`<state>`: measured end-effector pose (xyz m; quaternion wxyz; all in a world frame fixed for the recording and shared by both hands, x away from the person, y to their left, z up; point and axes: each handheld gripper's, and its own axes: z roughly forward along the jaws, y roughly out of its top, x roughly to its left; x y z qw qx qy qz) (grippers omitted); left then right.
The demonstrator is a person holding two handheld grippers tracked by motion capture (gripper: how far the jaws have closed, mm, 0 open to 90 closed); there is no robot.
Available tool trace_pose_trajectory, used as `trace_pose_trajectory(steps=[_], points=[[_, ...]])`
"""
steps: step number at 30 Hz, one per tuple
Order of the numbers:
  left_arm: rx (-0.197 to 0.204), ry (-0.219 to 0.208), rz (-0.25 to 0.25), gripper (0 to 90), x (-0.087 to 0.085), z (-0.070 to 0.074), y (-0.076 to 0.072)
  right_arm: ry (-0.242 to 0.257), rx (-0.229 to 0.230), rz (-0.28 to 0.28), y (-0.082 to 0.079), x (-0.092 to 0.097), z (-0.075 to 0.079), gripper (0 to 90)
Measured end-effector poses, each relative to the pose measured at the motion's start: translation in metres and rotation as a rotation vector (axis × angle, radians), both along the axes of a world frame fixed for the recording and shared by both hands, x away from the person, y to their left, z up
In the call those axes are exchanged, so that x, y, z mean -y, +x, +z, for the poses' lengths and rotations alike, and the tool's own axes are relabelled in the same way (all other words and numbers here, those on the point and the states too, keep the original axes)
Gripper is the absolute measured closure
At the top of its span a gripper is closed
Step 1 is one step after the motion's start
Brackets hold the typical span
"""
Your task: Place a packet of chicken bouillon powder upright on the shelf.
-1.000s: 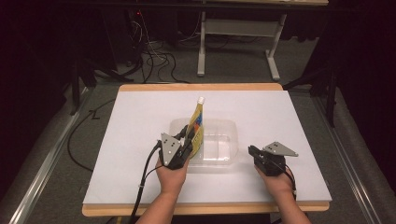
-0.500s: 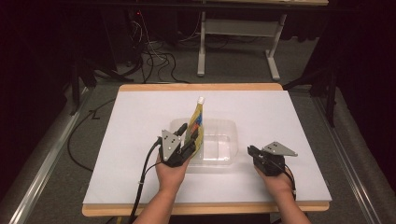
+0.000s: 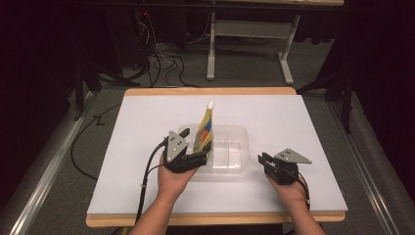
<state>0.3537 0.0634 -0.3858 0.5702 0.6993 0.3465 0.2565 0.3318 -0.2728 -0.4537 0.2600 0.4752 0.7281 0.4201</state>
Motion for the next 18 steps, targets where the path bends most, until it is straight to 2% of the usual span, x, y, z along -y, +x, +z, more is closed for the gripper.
trace_pose_trajectory(steps=[1,4,5,6,7,8,10,11,12,15,18], points=[[-0.010,0.012,-0.011,14.8,-0.007,0.002,-0.002,0.002,-0.002,0.003,0.000,0.000,0.000,73.6],[-0.021,0.012,-0.024,13.6,-0.024,0.005,-0.006,0.006,-0.005,0.006,0.000,0.001,0.000,69.7],[-0.021,0.012,-0.024,13.6,-0.024,0.005,-0.006,0.006,-0.005,0.006,0.000,0.001,0.000,69.7],[-0.028,0.013,-0.033,13.6,-0.038,0.006,-0.010,0.009,-0.011,0.004,0.000,0.002,0.000,65.7],[-0.028,0.013,-0.033,13.6,-0.038,0.006,-0.010,0.009,-0.011,0.004,0.000,0.002,0.000,65.7],[-0.032,0.021,-0.038,13.6,-0.053,0.007,-0.015,0.013,-0.008,-0.001,0.000,0.002,0.000,61.9],[-0.033,0.037,-0.033,13.6,-0.070,0.008,-0.019,0.016,-0.006,-0.003,0.000,0.003,0.001,59.1],[-0.033,0.037,-0.033,13.6,-0.070,0.008,-0.019,0.016,-0.006,-0.003,0.000,0.003,0.001,59.1],[-0.033,0.041,-0.014,13.6,-0.089,0.008,-0.022,0.020,0.003,-0.011,0.000,0.003,0.003,55.3],[-0.056,0.047,0.032,14.1,-0.120,0.003,-0.021,0.032,0.019,-0.013,-0.001,0.005,0.005,47.2],[-0.104,0.058,0.086,14.3,-0.149,-0.013,-0.021,0.050,0.036,0.003,-0.003,0.008,0.009,34.1]])
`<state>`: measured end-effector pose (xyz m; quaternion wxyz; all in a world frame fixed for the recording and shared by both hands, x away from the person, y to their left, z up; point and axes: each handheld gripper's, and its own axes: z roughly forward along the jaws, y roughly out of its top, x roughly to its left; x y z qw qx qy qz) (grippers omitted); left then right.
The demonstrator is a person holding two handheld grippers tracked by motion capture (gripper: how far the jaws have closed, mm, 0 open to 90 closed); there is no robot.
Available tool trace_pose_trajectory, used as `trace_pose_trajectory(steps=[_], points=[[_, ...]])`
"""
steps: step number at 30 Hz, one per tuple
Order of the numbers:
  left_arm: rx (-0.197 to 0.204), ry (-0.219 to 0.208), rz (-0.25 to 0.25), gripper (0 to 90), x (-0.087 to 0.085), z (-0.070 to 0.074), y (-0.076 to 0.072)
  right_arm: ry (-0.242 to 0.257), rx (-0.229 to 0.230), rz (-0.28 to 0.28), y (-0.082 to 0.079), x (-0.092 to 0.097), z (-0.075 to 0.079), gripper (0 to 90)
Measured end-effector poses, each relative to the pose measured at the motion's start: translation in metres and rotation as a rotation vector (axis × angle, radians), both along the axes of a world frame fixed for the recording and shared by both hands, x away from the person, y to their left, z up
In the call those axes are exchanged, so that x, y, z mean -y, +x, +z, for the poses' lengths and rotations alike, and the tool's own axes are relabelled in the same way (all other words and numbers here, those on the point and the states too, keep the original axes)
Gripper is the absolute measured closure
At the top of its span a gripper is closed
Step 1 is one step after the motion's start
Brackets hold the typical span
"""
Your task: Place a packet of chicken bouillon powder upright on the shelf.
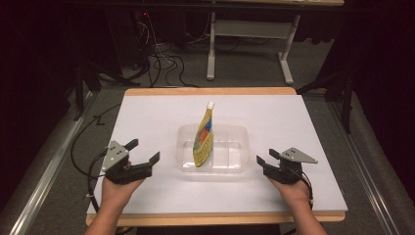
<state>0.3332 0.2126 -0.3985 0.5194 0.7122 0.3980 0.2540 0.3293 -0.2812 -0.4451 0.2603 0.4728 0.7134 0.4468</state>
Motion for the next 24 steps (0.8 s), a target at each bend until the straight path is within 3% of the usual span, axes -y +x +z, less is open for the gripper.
trace_pose_trajectory(steps=[1,3,4,5,6,7,11,15,21,24], points=[[0.000,0.000,0.000,14.3,0.000,0.000,0.000,0.003,0.011,0.010,-0.001,0.001,0.002,28.8],[-0.065,0.048,0.023,14.3,-0.020,-0.024,0.000,0.010,0.034,0.015,-0.004,0.003,0.005,17.3],[-0.065,0.048,0.023,14.3,-0.020,-0.024,0.000,0.006,0.050,0.011,-0.006,0.003,0.007,14.3],[-0.096,0.057,0.021,14.3,-0.024,-0.031,0.001,0.006,0.050,0.011,-0.006,0.003,0.007,14.3],[-0.144,0.024,0.011,14.1,-0.028,-0.037,0.004,0.008,0.062,0.011,-0.008,0.004,0.008,13.0],[-0.166,0.005,0.007,13.5,-0.030,-0.039,0.006,0.016,0.073,0.009,-0.010,0.005,0.010,9.2],[-0.151,0.017,0.010,13.1,-0.026,-0.039,0.007,0.034,0.085,0.004,-0.012,0.004,0.015,0.3],[-0.139,0.037,-0.001,12.7,-0.025,-0.038,0.006,0.035,0.078,0.008,-0.010,0.001,0.014,0.3],[-0.149,0.005,0.028,12.7,-0.033,-0.039,0.007,0.027,0.073,0.014,-0.010,-0.002,0.014,0.8],[-0.151,0.007,0.012,15.5,-0.030,-0.038,0.006,0.041,0.074,0.018,-0.011,0.002,0.015,4.9]])
